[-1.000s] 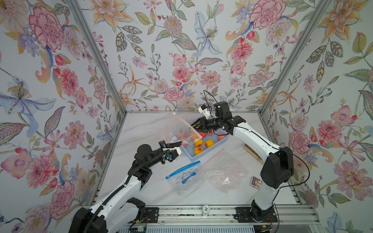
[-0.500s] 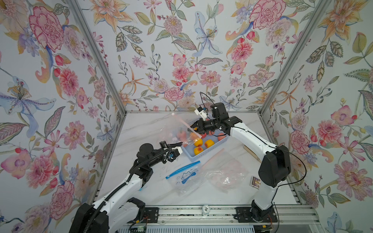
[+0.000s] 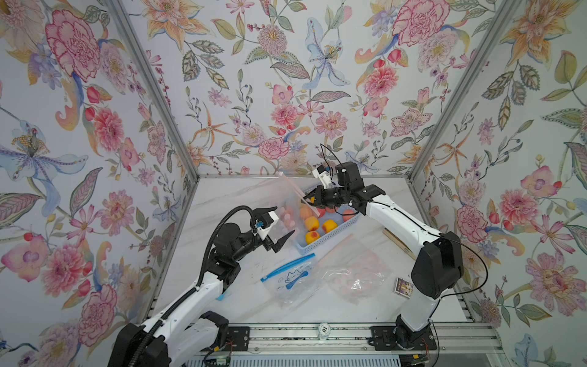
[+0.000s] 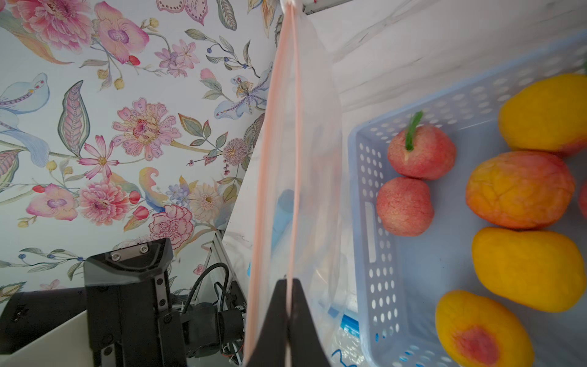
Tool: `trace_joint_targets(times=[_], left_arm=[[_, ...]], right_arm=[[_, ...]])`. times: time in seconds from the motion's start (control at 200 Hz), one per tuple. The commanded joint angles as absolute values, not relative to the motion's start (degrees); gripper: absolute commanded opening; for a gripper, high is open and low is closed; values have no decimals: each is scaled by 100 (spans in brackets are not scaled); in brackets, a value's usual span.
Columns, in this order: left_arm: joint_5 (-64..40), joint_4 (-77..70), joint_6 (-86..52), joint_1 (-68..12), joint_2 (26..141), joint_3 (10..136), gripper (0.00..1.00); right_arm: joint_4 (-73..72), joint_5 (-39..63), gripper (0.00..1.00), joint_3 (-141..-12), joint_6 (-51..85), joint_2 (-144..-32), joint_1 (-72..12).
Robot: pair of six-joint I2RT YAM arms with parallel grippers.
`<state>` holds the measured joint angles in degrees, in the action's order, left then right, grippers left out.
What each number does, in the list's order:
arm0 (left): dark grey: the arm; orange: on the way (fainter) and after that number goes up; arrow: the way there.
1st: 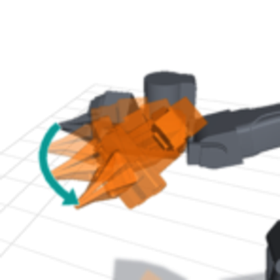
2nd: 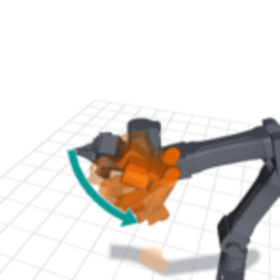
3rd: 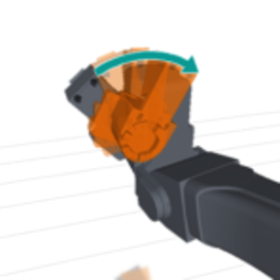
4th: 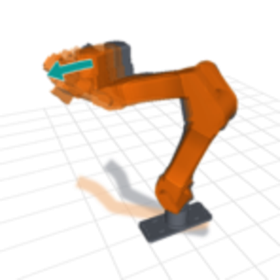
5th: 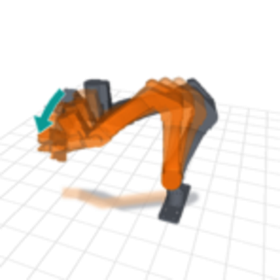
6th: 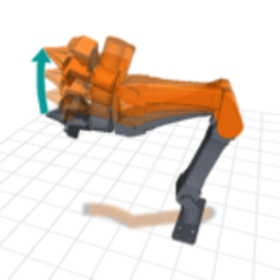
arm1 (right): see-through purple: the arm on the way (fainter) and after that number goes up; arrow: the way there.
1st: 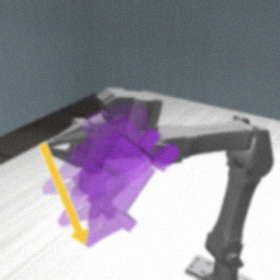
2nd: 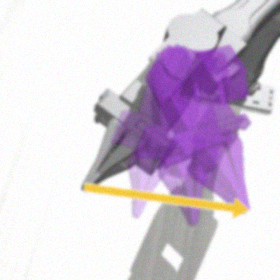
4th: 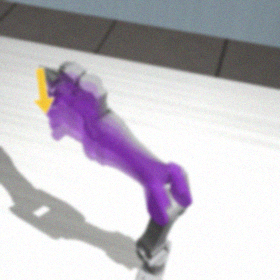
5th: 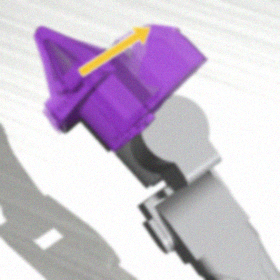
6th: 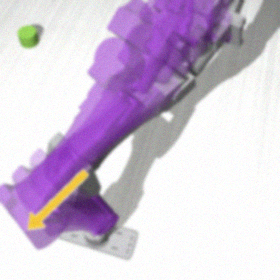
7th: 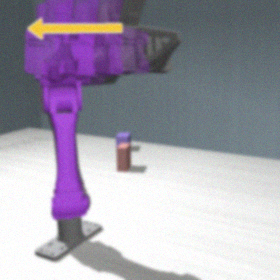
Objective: Place the peach in a zip-top bag and seal the zipper
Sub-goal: Open the zipper of the food storage bag at the center of the board.
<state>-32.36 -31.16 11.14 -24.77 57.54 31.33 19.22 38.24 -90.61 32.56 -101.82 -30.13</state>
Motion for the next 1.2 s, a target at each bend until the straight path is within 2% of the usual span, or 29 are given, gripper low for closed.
trace_joint_targets(times=[0.0,0.195,0.405,0.796,1.191], left_arm=[[-2465,-3232,-983,-2513,5607,3492,99],[-1246,-1645,-2726,-2506,5830,4307,99],[-1371,-1367,-3835,-2498,6149,4781,98],[-1553,-531,-3780,-2503,7250,5879,99],[-1307,-616,-3833,-2498,7052,5420,86]], right_arm=[[1255,3312,0,-8769,3195,-9849,-3019],[680,2516,0,-8394,3034,-9545,-3351],[380,1220,0,-8183,2573,-9293,-3890],[87,-193,0,-8305,1694,-9310,-4838],[-106,-313,0,-8356,1857,-9429,-4901]])
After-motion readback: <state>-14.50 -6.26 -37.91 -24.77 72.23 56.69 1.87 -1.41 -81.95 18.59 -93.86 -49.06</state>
